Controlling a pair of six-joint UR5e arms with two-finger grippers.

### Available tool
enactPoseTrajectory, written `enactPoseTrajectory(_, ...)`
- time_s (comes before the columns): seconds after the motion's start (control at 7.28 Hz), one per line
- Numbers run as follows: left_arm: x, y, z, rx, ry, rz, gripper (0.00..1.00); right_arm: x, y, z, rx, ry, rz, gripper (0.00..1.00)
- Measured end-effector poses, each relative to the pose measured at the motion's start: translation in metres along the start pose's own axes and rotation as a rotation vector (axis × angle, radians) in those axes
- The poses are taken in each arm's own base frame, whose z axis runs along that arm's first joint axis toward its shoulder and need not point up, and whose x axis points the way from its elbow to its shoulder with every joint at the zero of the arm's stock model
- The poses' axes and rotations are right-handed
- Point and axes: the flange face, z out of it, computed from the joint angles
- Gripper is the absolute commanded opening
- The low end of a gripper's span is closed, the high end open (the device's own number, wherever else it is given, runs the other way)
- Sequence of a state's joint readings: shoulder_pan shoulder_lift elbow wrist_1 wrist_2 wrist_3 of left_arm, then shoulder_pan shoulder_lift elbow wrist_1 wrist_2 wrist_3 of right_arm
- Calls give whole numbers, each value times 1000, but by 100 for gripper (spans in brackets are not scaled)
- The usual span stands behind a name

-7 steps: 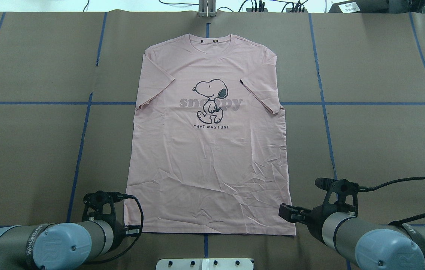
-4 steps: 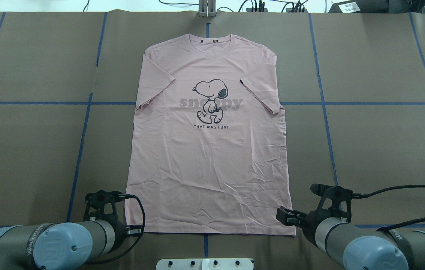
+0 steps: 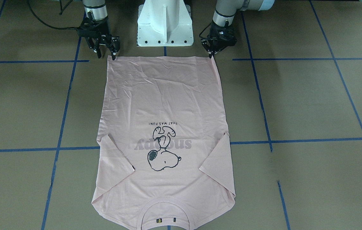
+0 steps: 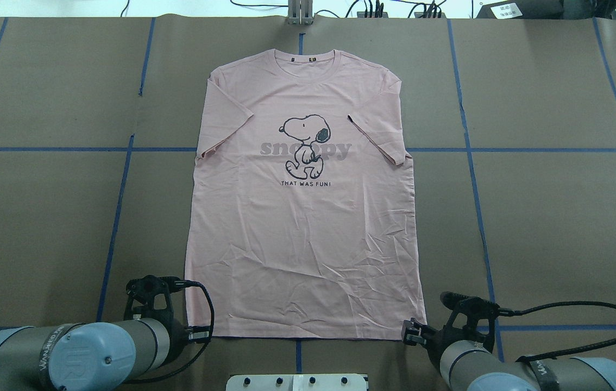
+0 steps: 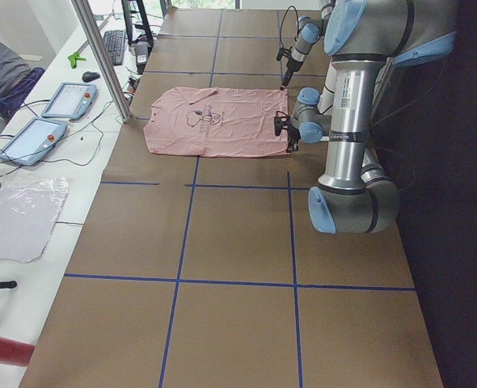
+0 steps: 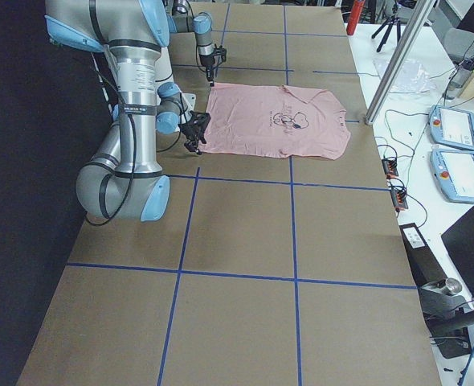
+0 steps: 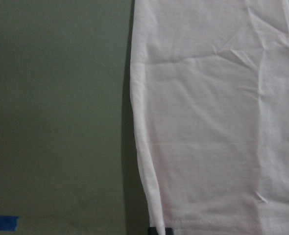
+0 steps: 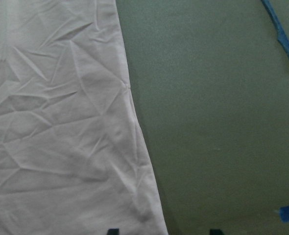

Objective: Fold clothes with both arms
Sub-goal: 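Close both grippers on the hem corners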

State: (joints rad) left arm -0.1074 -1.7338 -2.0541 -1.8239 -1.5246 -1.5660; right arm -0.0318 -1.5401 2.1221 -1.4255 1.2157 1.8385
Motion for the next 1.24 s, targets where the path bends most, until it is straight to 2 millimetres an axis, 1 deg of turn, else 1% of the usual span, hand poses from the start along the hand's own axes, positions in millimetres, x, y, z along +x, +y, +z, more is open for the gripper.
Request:
enactPoseTrajectory(0.14, 2, 0, -1, 0, 4, 0, 0, -2, 7, 3, 6, 0, -7, 69)
enactPoseTrajectory(0.27, 3, 0, -2, 0, 7, 0, 0, -4, 10, 4, 14, -3, -12, 66)
enactPoseTrajectory(0.41, 4, 0, -2, 0, 8, -1, 0, -5, 11, 4, 17, -6, -13, 55)
enactPoseTrajectory(0.55, 4, 0, -2, 0, 8, -1, 0, -6, 12, 4, 18, -8, -13, 23)
enactPoseTrajectory(0.69, 4, 0, -2, 0, 9, -1, 0, -7, 12, 4, 18, -10, -8, 0)
enactPoseTrajectory(1.24, 5, 0, -3, 0, 12, -1, 0, -12, 10, -1, 16, -24, 51, 0)
